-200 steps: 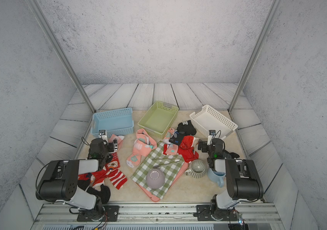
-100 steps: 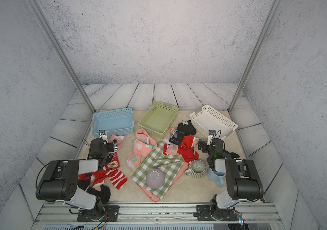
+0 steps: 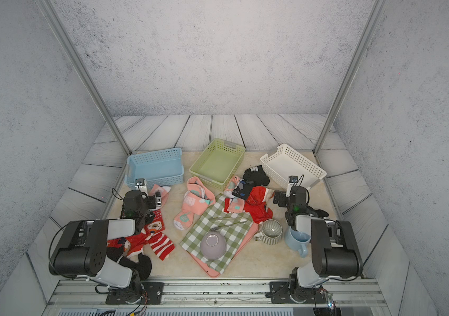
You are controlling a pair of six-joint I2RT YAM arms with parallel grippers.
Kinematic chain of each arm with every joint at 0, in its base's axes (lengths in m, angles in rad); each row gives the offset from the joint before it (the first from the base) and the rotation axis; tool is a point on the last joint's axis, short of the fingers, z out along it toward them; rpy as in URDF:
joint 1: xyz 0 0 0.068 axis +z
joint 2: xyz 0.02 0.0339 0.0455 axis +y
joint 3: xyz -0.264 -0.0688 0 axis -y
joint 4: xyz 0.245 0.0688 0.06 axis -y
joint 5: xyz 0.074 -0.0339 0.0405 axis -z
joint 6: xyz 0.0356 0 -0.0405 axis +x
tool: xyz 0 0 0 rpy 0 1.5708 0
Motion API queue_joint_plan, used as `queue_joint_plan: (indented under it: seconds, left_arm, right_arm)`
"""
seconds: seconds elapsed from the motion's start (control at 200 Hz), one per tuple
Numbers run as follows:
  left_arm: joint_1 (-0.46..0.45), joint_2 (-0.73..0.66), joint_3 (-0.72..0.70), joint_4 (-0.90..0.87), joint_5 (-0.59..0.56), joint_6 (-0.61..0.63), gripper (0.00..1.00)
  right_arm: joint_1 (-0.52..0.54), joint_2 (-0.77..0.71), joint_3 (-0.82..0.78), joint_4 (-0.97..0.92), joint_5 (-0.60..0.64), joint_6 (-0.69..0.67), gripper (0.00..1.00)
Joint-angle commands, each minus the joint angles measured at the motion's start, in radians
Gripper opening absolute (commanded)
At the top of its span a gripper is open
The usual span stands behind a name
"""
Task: Sort the socks into the basket by color
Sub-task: Pick up the sock from the center of the board.
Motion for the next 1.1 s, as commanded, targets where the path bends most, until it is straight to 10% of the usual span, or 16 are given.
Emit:
queue_joint_plan:
  seconds: [0.0, 0.415, 1.096]
  left_arm:
    - [-0.002, -0.079, 0.062, -0.124, -0.004, -0.003, 1.0]
    - [-0.015, -0.249, 0.19, -0.426, -0.003, -0.042, 1.0]
    - [-0.254, -0.43, 0.477, -0.907, -0.002, -0.129, 0.97]
  right_arm:
    - [-0.006, -0.069, 0.073, -0.199, 0.041, 0.065, 0.99]
    - [-0.008, -0.211, 0.228, -0.676, 0.122, 0.441, 0.99]
    - [0.037, -0.281, 0.432, -1.048, -0.254, 0.359, 0.99]
